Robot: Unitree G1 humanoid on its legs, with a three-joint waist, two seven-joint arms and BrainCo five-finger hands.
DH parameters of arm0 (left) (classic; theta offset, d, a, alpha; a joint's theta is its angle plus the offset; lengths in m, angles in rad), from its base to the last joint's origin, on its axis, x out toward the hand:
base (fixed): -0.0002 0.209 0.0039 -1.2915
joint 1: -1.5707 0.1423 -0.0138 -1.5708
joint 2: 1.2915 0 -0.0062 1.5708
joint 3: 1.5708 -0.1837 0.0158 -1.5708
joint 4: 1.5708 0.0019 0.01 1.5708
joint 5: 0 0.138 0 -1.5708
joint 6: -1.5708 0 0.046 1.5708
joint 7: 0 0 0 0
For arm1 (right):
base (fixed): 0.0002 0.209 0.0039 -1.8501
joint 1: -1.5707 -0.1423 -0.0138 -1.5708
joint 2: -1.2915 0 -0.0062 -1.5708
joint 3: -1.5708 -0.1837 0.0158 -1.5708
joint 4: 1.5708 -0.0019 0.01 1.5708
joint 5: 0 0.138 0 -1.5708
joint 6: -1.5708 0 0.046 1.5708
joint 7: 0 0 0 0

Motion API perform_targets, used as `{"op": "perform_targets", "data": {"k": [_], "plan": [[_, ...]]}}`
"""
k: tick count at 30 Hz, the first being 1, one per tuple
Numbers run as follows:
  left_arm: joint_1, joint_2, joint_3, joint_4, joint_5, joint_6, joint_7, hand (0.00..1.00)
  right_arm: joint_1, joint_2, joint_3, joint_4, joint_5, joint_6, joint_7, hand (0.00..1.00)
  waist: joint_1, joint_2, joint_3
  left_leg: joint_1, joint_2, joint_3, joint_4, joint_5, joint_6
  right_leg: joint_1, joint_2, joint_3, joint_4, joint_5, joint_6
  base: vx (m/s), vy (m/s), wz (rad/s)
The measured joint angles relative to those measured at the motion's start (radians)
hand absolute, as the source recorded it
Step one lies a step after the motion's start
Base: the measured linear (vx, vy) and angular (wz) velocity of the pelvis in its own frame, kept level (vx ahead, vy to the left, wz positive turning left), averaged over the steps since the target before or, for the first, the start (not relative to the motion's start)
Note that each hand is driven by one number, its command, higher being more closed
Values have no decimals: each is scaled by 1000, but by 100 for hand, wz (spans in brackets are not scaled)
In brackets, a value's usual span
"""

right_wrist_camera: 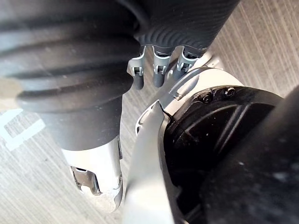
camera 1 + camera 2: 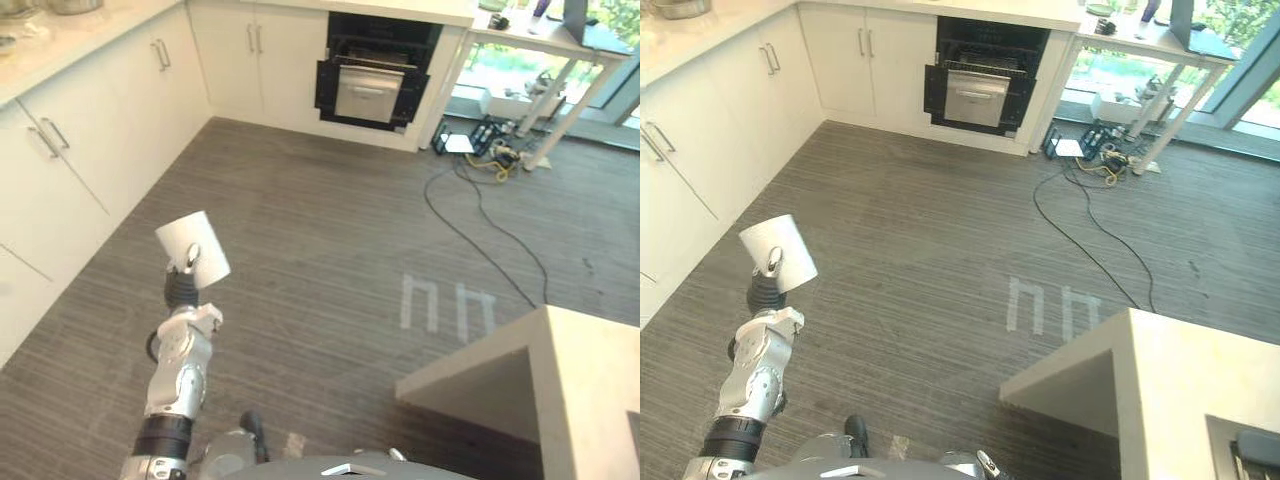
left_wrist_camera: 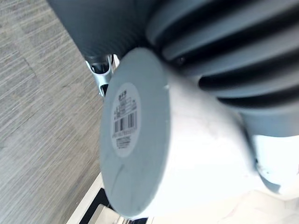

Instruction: Walk over to the sink, pick up the cup, carry it to the dishwasher, place the cup inside the dishwasher, then close the dishwasher door

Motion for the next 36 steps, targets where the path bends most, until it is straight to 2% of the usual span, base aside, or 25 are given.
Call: {"op": "perform_targets", "data": {"k": [1,3,4,5,7,8,11,13,15,16,17,18,19,21,22,23,24,25,26,28,29,31,33,35,36], "plan": [[-1,0,1,-16,1,2,-3,100,12,-3,-16,12,-4,-1,0,0,3,8,-13,2,-15,0,15,-38,0,6,-15,-3,45,-8,0,244,77,19],[-18,2,1,-21,7,5,-14,100,14,-11,-57,-2,-18,-22,-1,0,-2,17,-13,25,-38,-33,40,-84,8,-109,-74,1,376,44,-52,262,103,37],[-26,3,-2,-21,12,9,-19,100,15,-10,-70,-4,-18,-24,-1,0,-4,20,-15,39,-43,-47,39,-91,15,-151,-88,14,484,99,-81,329,153,67],[-47,13,-27,-22,18,19,-21,100,27,6,-71,-4,-13,-41,-3,0,-12,30,-7,103,-54,-100,-2,-100,34,-247,-102,84,696,259,-90,355,127,74],[-52,15,-29,-16,18,23,-18,100,29,37,-73,-8,10,-60,-2,0,-25,14,-8,176,-57,-151,-64,-100,34,-334,-58,124,790,155,-77,391,57,74],[-57,16,-37,-5,18,23,-18,100,34,52,-73,-23,10,-72,0,0,-32,14,-8,217,-51,-182,-102,-98,32,-384,-9,127,739,108,-74,365,-5,60],[-93,19,-81,28,18,25,-23,100,37,72,-73,-32,10,-99,1,0,-52,26,-1,267,-38,-256,-159,-108,24,-490,109,182,480,81,-61,411,-100,83],[-108,15,-107,22,19,26,-30,100,52,77,-79,-76,16,-111,-13,0,-68,48,12,344,-13,-290,-198,-134,-7,-517,179,214,24,249,-32,393,-150,65],[-107,5,-103,11,18,33,-31,100,70,84,-65,-103,23,-115,-35,0,-66,50,14,424,-4,-285,-192,-196,-32,-534,185,190,-128,345,-41,592,-260,19],[-98,2,-103,-19,18,36,-31,100,100,89,-56,-126,21,-124,-42,0,-71,45,9,481,2,-283,-180,-252,-53,-534,178,184,-139,347,-50,696,-303,21],[-92,-8,-100,-34,18,37,-35,100,114,86,-59,-132,23,-127,-41,0,-75,54,1,501,23,-282,-172,-280,-57,-537,186,167,-96,429,-51,653,-260,25],[-73,-37,-101,-61,17,45,-42,100,127,77,-60,-147,24,-149,-45,0,-74,96,-27,504,54,-249,-132,-291,-72,-560,206,152,-28,487,-52,674,-283,19],[-69,-50,-121,-67,17,51,-45,100,125,69,-58,-158,22,-159,-46,0,-74,110,-34,491,75,-222,-64,-260,-83,-562,211,140,17,512,-80,666,-302,14],[-58,-66,-147,-68,7,54,-44,100,117,59,-35,-199,6,-171,-54,0,-78,128,-40,463,109,-211,52,-170,-112,-545,224,117,73,440,-119,567,-336,8],[-50,-88,-145,-73,0,55,-44,100,112,57,-23,-231,4,-179,-59,0,-76,124,-39,421,127,-208,175,-68,-153,-514,231,112,88,388,-116,612,-379,2],[-32,-115,-139,-94,0,54,-49,100,110,60,-23,-253,5,-197,-61,0,-70,127,-33,352,163,-222,348,92,-244,-455,242,109,78,348,-114,591,-326,-1],[-19,-128,-134,-107,0,53,-56,100,113,62,-21,-270,5,-203,-61,0,-69,130,-30,306,186,-234,446,201,-257,-418,253,111,63,331,-115,477,-233,-3],[1,-142,-131,-129,1,53,-67,100,110,64,-14,-281,6,-221,-64,0,-66,137,-28,231,217,-244,612,249,-272,-366,273,110,38,316,-123,461,-191,-12],[33,-149,-131,-164,1,52,-76,100,105,57,7,-312,16,-241,-68,0,-56,154,-27,140,241,-250,779,204,-255,-295,305,114,-2,300,-132,344,-136,-22],[67,-145,-124,-208,1,52,-85,100,103,52,30,-361,96,-277,-68,0,-34,172,-38,51,238,-239,807,61,-210,-206,336,133,-71,287,-137,426,-139,-42],[78,-142,-102,-229,0,46,-85,100,85,50,63,-387,156,-290,-68,0,-14,166,-40,15,227,-200,701,-30,-162,-163,340,162,-105,280,-143,451,-114,-52],[93,-145,-60,-256,-3,37,-85,100,35,47,129,-437,183,-301,-81,0,10,152,-37,-25,222,-139,490,-98,-118,-127,335,212,-113,257,-160,375,-57,-71],[109,-146,-50,-262,-4,22,-87,100,-8,46,181,-482,202,-319,-113,0,26,136,-42,-53,202,-136,268,-96,-107,-100,318,254,-99,225,-186,441,19,-60],[126,-146,-61,-265,-3,20,-86,100,-46,42,216,-495,221,-337,-154,0,27,115,-44,-78,159,-144,16,-28,-139,-68,282,286,-89,181,-181,393,74,-31],[124,-147,-76,-265,-2,20,-85,100,-70,28,216,-486,231,-341,-169,0,22,121,-47,-121,154,-143,-71,1,-177,-59,274,296,-90,162,-151,446,132,-26]]}}
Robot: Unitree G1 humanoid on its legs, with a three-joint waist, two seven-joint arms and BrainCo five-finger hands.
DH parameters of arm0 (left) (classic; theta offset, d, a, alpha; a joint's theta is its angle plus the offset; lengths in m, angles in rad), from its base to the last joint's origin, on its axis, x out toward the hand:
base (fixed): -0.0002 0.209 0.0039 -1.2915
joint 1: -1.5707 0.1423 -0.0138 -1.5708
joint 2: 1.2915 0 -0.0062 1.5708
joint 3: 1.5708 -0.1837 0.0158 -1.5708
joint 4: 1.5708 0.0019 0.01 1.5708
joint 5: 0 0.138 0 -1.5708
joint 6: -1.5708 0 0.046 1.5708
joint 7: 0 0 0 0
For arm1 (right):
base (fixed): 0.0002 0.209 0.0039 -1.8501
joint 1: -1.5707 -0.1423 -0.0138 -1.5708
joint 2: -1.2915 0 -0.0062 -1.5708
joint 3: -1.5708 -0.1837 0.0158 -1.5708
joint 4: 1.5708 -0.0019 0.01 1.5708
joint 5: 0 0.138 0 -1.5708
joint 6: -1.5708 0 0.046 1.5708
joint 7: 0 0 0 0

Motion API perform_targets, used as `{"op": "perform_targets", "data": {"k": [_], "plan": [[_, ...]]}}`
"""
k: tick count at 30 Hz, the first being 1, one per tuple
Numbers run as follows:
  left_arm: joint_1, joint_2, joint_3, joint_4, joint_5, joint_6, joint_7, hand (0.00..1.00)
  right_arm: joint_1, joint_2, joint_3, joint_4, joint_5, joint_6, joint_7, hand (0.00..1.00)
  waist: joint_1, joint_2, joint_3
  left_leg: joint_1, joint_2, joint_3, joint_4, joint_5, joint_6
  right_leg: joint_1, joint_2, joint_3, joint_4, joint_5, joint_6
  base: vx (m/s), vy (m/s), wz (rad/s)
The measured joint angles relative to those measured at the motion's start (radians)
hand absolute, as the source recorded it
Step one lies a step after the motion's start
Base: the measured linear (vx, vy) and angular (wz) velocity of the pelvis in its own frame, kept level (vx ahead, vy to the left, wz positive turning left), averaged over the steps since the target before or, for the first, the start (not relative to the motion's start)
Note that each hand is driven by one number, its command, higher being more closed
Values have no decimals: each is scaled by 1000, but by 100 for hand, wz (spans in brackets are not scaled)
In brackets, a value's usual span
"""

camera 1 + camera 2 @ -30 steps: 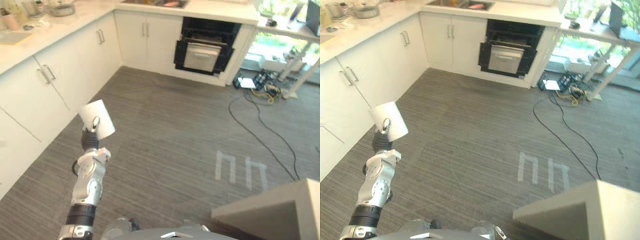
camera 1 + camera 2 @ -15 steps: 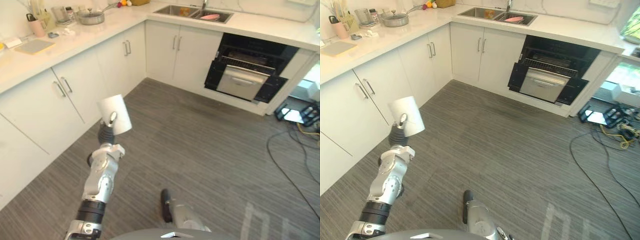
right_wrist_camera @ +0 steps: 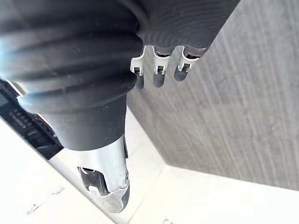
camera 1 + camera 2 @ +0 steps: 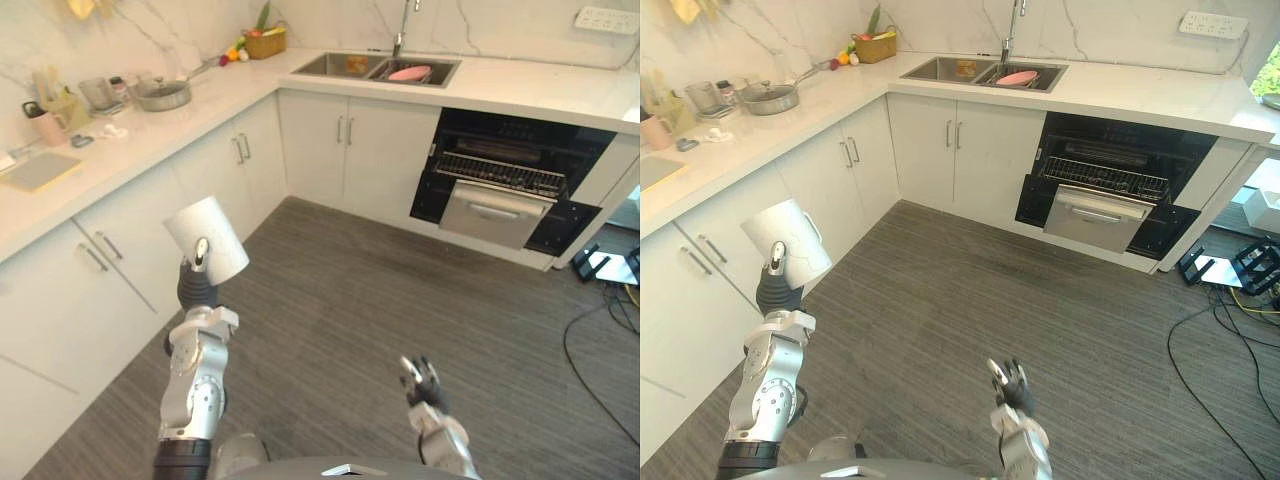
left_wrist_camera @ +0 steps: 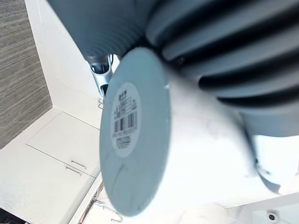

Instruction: Walk over to the sink, pick up the cup, carry it to the dishwasher, place the cup inside the dishwasher, then close the dishwasher door

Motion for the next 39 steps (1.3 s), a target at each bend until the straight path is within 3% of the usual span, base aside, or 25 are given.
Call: {"op": "perform_targets", "data": {"k": [3,4,6,8,9,10,11,12,15,16,18,19,21,22,23,24,25,27,29,30,32,33,35,36,39], "plan": [[-26,3,-20,36,-1,-8,2,100,-21,-31,-8,78,59,46,15,0,-7,20,-4,-32,-15,34,-82,69,4,98,-16,32,-5,-85,63,568,236,-39],[-42,18,-15,63,-1,-18,0,100,-17,-41,-10,102,48,65,42,0,-7,14,-12,-13,-37,22,-65,166,53,124,-41,49,28,-139,80,673,338,-67],[-57,39,-12,108,-1,-18,0,100,-5,-29,-14,119,8,77,70,0,-9,-33,-20,21,-88,27,-16,186,109,81,-106,21,211,-161,125,623,284,-59],[-72,53,-17,121,6,-18,-3,100,8,1,-27,117,-21,81,61,0,-23,-82,-11,83,-139,50,18,133,159,7,-186,-33,481,-95,198,589,273,-24],[-82,59,-26,128,16,-17,-4,100,13,15,-37,117,-33,79,59,0,-24,-106,-12,129,-170,57,8,101,172,-55,-242,-55,629,-8,218,590,254,-7],[-89,56,-38,129,30,-17,-2,100,18,32,-40,112,-44,56,57,0,-35,-103,-4,191,-194,62,-10,68,178,-120,-299,-85,797,55,193,669,268,-14],[-90,58,-44,133,39,-17,-1,100,21,37,-32,97,-76,30,52,0,-44,-98,0,263,-195,62,-28,37,179,-172,-320,-130,889,28,136,606,220,-15],[-90,60,-52,141,44,-20,0,100,30,36,-17,77,-96,4,34,0,-47,-69,9,311,-189,63,-54,21,178,-214,-320,-161,904,5,113,462,146,-14],[-98,65,-65,145,73,-40,-3,100,73,53,-5,-57,-118,-51,-20,0,-72,-48,11,395,-170,63,-123,-12,175,-362,-254,-209,747,-52,113,374,27,8],[-102,72,-67,145,104,-46,-6,100,90,65,-13,-127,-126,-67,-36,0,-82,-52,19,429,-154,61,-137,-30,162,-401,-208,-228,570,-41,110,513,-91,4],[-102,85,-72,145,151,-52,-21,100,119,79,-29,-219,-148,-84,-51,0,-92,-44,40,479,-128,71,-143,-59,130,-416,-152,-265,224,75,110,514,-120,-7],[-96,94,-80,138,182,-61,-37,100,141,85,-34,-275,-150,-93,-51,0,-91,-57,43,515,-126,89,-139,-90,108,-411,-136,-301,20,176,122,406,-116,-17],[-64,103,-89,110,211,-74,-62,100,174,101,-40,-352,-165,-112,-50,0,-92,-90,43,593,-135,106,-125,-162,67,-414,-150,-371,-30,182,96,577,-191,-34],[-36,90,-100,88,225,-89,-74,100,203,93,-35,-406,-192,-121,-49,0,-88,-100,29,656,-132,123,-121,-221,41,-410,-151,-375,6,237,26,653,-196,-43],[-28,80,-106,88,230,-97,-78,100,204,82,-33,-420,-197,-128,-49,0,-91,-79,24,677,-113,139,-119,-243,48,-415,-139,-376,48,257,18,687,-193,-41],[-32,67,-135,88,237,-116,-94,100,209,65,-34,-467,-217,-140,-57,0,-96,-22,14,689,-72,144,-103,-279,87,-446,-103,-369,125,263,16,651,-221,-26],[-57,61,-171,88,250,-142,-116,100,210,68,-45,-527,-230,-158,-78,0,-101,0,8,670,-45,147,-31,-271,95,-476,-81,-356,198,237,-16,611,-271,-22],[-86,50,-204,88,261,-174,-137,100,213,82,-53,-626,-263,-174,-126,0,-114,5,5,612,5,133,146,-217,92,-480,-59,-351,259,161,-76,541,-329,-24],[-100,29,-224,88,261,-198,-149,100,233,110,-106,-732,-268,-188,-160,0,-121,4,7,522,71,79,425,-63,42,-426,-20,-344,278,83,-81,599,-277,-37],[-98,11,-228,88,261,-208,-158,100,237,111,-141,-783,-267,-211,-174,0,-122,6,7,421,87,-25,667,63,-26,-375,11,-317,278,41,-82,550,-171,-60],[-83,-5,-226,88,269,-214,-158,100,243,101,-178,-820,-268,-229,-172,0,-116,5,11,299,93,-87,941,72,-29,-284,53,-277,256,0,-82,533,-133,-72],[-68,0,-217,88,269,-217,-157,100,254,90,-179,-840,-267,-229,-164,0,-111,-7,18,217,111,-81,1011,44,9,-209,81,-240,218,-18,-82,509,-108,-90],[-50,2,-214,87,268,-223,-151,100,263,81,-174,-844,-266,-225,-127,0,-87,-7,16,132,140,-32,920,-31,67,-118,98,-176,148,-24,-78,506,-76,-113],[-40,0,-213,82,268,-231,-134,100,254,73,-155,-845,-266,-219,-106,0,-68,-7,16,95,149,10,756,-73,85,-80,96,-117,113,-27,-73,509,1,-122],[1,-10,-213,9,279,-236,-83,100,220,45,-48,-883,-267,-203,-80,0,-28,-10,12,91,90,-73,200,-66,69,-62,66,48,143,-61,-44,417,98,-156]]}}
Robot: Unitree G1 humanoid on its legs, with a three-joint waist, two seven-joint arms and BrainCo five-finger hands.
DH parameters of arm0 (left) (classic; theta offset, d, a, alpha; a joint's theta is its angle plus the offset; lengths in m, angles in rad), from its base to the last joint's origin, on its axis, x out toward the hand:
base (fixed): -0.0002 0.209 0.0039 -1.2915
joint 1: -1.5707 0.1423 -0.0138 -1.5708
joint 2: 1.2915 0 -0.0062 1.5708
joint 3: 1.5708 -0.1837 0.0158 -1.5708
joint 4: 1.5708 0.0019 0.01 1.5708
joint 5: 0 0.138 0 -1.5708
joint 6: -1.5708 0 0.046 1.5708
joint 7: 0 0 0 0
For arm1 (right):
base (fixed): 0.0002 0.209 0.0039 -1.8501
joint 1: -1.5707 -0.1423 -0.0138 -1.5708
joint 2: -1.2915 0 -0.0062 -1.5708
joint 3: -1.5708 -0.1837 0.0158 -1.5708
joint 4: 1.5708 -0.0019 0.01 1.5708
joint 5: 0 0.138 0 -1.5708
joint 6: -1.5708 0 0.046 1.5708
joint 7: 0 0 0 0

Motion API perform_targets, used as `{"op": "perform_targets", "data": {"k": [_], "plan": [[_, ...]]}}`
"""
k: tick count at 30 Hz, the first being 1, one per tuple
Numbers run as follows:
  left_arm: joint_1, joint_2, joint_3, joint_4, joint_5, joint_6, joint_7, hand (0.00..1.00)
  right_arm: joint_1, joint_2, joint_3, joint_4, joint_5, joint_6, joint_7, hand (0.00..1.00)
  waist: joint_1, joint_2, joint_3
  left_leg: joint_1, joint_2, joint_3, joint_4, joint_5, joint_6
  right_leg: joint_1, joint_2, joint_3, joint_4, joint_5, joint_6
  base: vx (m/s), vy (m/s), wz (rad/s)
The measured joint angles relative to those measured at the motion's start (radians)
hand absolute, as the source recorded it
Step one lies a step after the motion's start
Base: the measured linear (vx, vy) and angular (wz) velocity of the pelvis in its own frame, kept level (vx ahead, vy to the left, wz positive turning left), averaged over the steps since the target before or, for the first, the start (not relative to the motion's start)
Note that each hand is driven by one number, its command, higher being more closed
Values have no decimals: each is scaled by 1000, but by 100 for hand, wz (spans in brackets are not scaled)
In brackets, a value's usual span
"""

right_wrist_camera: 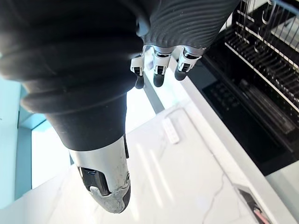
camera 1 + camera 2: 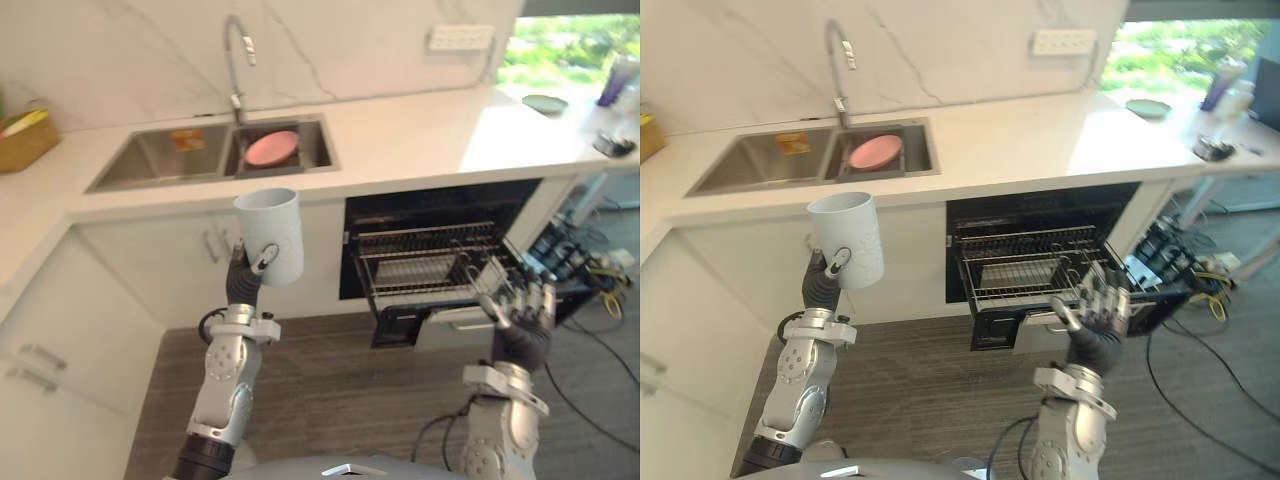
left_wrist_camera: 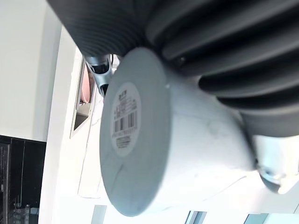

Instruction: Walk over to the sink, pick up the cup, carry it to the dishwasher, place the cup inside the dishwasher, then close the dishwasher door

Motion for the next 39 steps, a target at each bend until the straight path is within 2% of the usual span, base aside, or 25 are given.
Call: {"op": "perform_targets", "data": {"k": [1,2,3,4,5,6,7,8,9,11,13,14,16,17,18,19,20,22,23,26,29,32,34,37,39], "plan": [[7,-1,-3,-14,0,-1,14,100,-6,-2,11,-9,0,2,8,0,4,0,0,0,-7,-29,-56,17,-7,1,-8,24,11,-12,16,626,238,-140],[17,-1,-2,-27,4,-1,30,100,-10,-12,32,-20,0,9,22,0,3,-2,0,-3,-18,-44,-123,66,-18,32,-35,60,19,-39,64,538,234,-106],[20,-1,-2,-29,5,-1,35,100,-5,-16,35,-25,0,11,25,0,1,-2,-2,-6,-27,-35,-135,91,-16,49,-49,68,19,-51,85,643,325,-96],[28,-1,-3,-31,9,-10,36,100,9,-19,32,-34,1,11,34,0,-11,2,-15,-11,-54,-26,-159,157,-5,75,-76,73,18,-76,128,424,267,-43],[33,-1,-4,-31,12,-19,37,100,14,-24,26,-34,1,11,36,0,-16,7,-28,-15,-70,-23,-173,197,6,84,-86,74,20,-88,149,548,385,-49],[39,0,-7,-33,19,-36,40,100,18,-36,15,-28,2,10,39,0,-16,19,-53,-16,-99,-20,-190,245,3,95,-102,78,31,-116,193,555,394,-35],[41,23,-8,-33,21,-40,51,100,18,-10,14,-2,10,16,41,0,-26,-19,-88,27,-143,-17,-206,194,-44,99,-164,72,61,-144,206,554,377,-26],[40,33,-7,-33,22,-40,58,100,13,3,8,15,14,19,42,0,-31,-50,-95,41,-172,-4,-219,188,-35,95,-193,64,77,-144,207,503,311,-6],[40,44,-5,-33,25,-43,67,100,2,22,6,34,22,27,43,0,-28,-86,-105,57,-208,16,-241,176,-15,74,-236,32,106,-125,226,424,274,-5],[40,58,-5,-33,36,-43,84,100,-43,27,6,75,22,35,49,0,-20,-99,-108,83,-223,37,-262,159,10,35,-269,-32,171,-55,220,361,257,-25],[39,73,1,-34,38,-43,109,100,-108,28,7,124,21,50,62,0,-17,-87,-99,165,-222,52,-296,139,39,-37,-308,-132,357,86,189,263,222,-44],[39,75,3,-35,38,-43,117,100,-119,28,7,136,21,54,63,0,-19,-71,-90,187,-217,58,-305,135,45,-49,-324,-154,393,87,178,169,163,-53],[31,76,48,-51,38,-45,150,100,-164,26,21,180,22,73,76,0,-16,-68,-90,222,-199,103,-317,118,41,-146,-372,-256,407,24,166,81,111,-71],[20,86,88,-52,38,-48,178,100,-186,29,42,206,22,74,87,0,-16,-80,-89,223,-190,126,-310,98,19,-210,-379,-337,272,86,140,50,68,-69],[16,91,100,-50,39,-49,189,100,-190,29,47,212,21,74,92,0,-16,-92,-87,224,-195,129,-303,88,10,-216,-375,-359,222,97,139,52,29,-66],[18,90,110,-45,38,-49,201,100,-190,25,44,219,21,74,100,0,-14,-90,-90,224,-184,133,-301,79,4,-195,-354,-365,163,103,147,51,-8,-80],[17,88,120,-45,39,-56,217,100,-205,13,43,225,20,74,103,0,-4,-63,-85,218,-167,150,-311,71,-7,-165,-309,-344,17,133,172,43,-6,-87],[15,87,128,-45,41,-59,232,100,-228,4,45,238,18,75,103,0,-2,-46,-74,207,-167,188,-312,69,-5,-146,-278,-311,-114,185,200,-19,10,-97],[12,77,136,-44,53,-59,247,100,-242,-1,44,246,18,87,101,0,-1,-27,-61,207,-165,189,-321,67,-2,-148,-260,-283,-169,239,197,-64,45,-93],[-12,64,133,-44,75,-60,263,100,-213,5,46,227,18,106,98,0,-20,-33,-31,227,-167,220,-325,50,9,-143,-259,-285,-191,284,192,-102,50,-56],[-9,48,113,-44,79,-83,256,100,-124,28,46,134,19,119,104,0,-20,-41,-26,230,-163,187,-328,44,8,-143,-258,-294,-148,288,186,-94,49,8],[-8,48,113,-45,79,-85,250,100,-116,28,48,123,19,122,124,0,-15,-44,-26,230,-164,151,-342,54,6,-135,-260,-346,-139,280,178,-23,-31,32],[5,52,111,-45,79,-85,256,100,-117,27,57,127,18,127,136,0,-7,-63,-31,231,-177,121,-380,84,-3,-101,-261,-376,-193,249,181,26,-101,40],[29,50,96,-41,101,-84,275,100,-125,16,77,137,20,128,140,0,-3,-40,-28,248,-167,93,-433,121,-18,-95,-246,-406,-207,231,174,63,-93,30],[29,50,95,-40,116,-84,284,100,-139,14,77,153,22,130,140,0,-3,-32,-29,225,-147,75,-384,96,-32,-93,-231,-422,-190,205,167,116,-122,21]]}}
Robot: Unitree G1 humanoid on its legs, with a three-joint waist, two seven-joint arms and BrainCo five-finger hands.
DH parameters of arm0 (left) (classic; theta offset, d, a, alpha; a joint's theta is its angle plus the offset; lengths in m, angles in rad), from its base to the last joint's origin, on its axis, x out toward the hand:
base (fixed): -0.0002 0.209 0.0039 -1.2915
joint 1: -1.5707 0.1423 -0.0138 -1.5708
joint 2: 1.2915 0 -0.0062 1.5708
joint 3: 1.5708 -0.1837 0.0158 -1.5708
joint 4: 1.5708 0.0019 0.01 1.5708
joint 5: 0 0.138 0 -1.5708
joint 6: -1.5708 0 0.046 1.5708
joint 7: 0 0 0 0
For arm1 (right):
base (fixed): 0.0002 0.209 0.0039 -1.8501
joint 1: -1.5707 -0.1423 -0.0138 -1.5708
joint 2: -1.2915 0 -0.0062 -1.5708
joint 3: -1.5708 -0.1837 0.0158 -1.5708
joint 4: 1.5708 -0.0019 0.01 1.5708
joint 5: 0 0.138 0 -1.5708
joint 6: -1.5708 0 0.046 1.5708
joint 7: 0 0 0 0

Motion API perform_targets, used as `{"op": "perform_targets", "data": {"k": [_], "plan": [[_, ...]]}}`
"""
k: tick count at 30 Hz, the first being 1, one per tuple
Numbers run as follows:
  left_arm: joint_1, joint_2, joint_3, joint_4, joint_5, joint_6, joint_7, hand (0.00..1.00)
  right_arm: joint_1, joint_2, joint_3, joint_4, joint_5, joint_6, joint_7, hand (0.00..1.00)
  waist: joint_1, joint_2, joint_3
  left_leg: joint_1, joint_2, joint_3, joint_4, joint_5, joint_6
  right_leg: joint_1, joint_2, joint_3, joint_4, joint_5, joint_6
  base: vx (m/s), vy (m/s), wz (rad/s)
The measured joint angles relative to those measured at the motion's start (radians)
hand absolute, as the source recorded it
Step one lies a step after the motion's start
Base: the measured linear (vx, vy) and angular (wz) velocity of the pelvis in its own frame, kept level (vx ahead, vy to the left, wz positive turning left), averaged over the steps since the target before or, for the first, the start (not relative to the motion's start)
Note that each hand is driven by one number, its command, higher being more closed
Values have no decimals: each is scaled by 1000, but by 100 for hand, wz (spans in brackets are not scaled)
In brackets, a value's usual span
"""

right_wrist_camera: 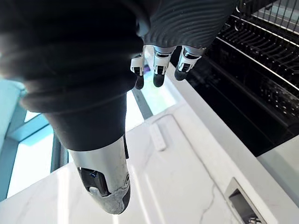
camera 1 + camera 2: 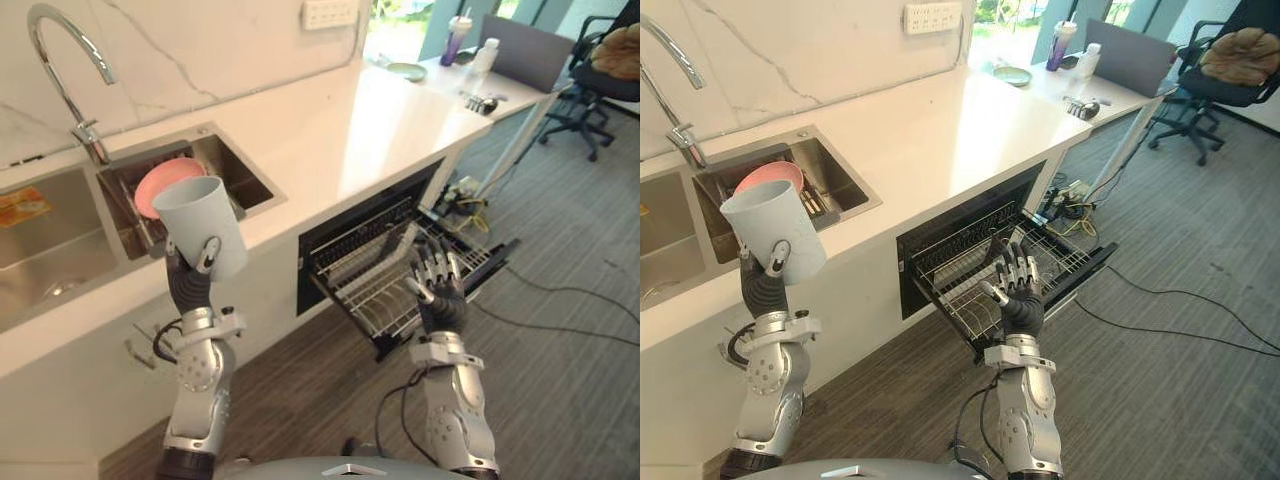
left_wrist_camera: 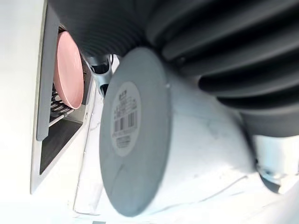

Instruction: Walk over to the sink, pick up the cup, carry it to the dishwasher, place the cup inside the dishwasher, then close the dishwasher door

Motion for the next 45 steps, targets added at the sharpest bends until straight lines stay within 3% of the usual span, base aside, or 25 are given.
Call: {"op": "perform_targets", "data": {"k": [2,3,4,5,6,7,8,10,11,12,13,16,18,25,34,41,45], "plan": [[0,3,-1,1,11,0,-1,100,-9,-12,8,14,12,2,-2,0,0,13,14,-59,50,-22,186,-80,-11,32,28,-9,11,-57,-17,99,-108,33],[2,2,-4,1,11,0,-3,100,-15,-18,9,13,26,2,-2,0,-3,28,37,-162,105,-54,460,-130,20,65,61,-9,21,-86,-33,74,-89,21],[18,0,-5,1,11,1,-3,100,-15,-33,13,11,27,2,0,0,8,50,52,-257,151,-104,703,-99,39,96,91,3,42,-112,-49,99,-99,5],[29,-1,0,1,11,1,-4,100,-15,-38,13,11,23,1,3,0,14,61,59,-291,164,-139,797,-62,32,119,104,11,46,-122,-54,192,-31,-31],[54,0,16,1,9,1,-9,100,-15,-35,8,14,17,-4,4,0,28,61,70,-327,159,-182,902,-26,0,159,104,28,44,-140,-56,211,23,-38],[64,1,22,1,9,0,-11,100,-15,-32,7,14,16,-11,4,0,36,64,69,-327,145,-185,894,-50,-11,171,94,33,44,-145,-54,337,77,-53],[71,2,24,1,9,-8,-23,100,-24,-36,0,14,16,-37,5,0,42,71,69,-326,95,-180,791,-114,-3,185,66,56,41,-151,-44,291,82,-48],[67,5,26,0,11,-22,-38,100,-38,-39,-3,14,16,-44,5,0,43,68,68,-323,41,-175,611,-131,5,186,33,87,37,-137,-18,295,126,-56],[57,3,17,0,18,-23,-38,100,-47,-51,5,15,15,-46,4,0,44,73,66,-288,0,-188,392,-57,-2,180,10,124,41,-137,5,282,175,-65],[54,2,17,0,20,-23,-38,100,-48,-58,12,15,15,-46,4,0,43,85,61,-273,-6,-198,300,33,0,180,10,142,43,-143,21,334,222,-69],[33,20,20,11,18,-22,-35,100,-54,-63,20,36,14,-45,1,0,33,78,49,-250,-28,-189,244,85,14,185,-11,167,42,-161,55,261,153,-36],[-20,49,17,7,19,-22,-30,100,-60,-65,38,49,18,-38,0,0,11,22,41,-193,-96,-164,97,129,41,158,-82,170,39,-149,45,196,98,-6],[-32,54,18,0,19,-20,-30,100,-69,-54,38,49,17,-35,0,0,6,21,41,-161,-114,-161,25,161,48,158,-95,167,32,-132,48,119,51,4],[-24,55,19,-42,9,-15,-33,100,-88,-31,48,49,15,-14,1,0,-4,32,35,-109,-112,-162,-140,244,41,152,-83,145,-15,-106,67,4,-18,-1],[-40,34,-14,-41,74,-17,-22,100,-88,-30,80,48,43,-10,11,0,-26,37,34,-118,-88,-107,-148,261,38,119,-71,143,-44,-94,72,-88,2,-21],[-159,32,-101,-9,244,-16,115,100,-93,-32,72,-37,148,14,90,0,-49,44,30,-116,-56,-23,-148,267,35,78,-48,233,-82,-42,63,-68,14,-38],[-240,29,-124,18,435,28,209,100,-99,-39,37,-113,279,121,196,0,-69,43,29,-109,-43,34,-148,267,36,53,-43,277,-103,-2,71,-50,20,-42]]}}
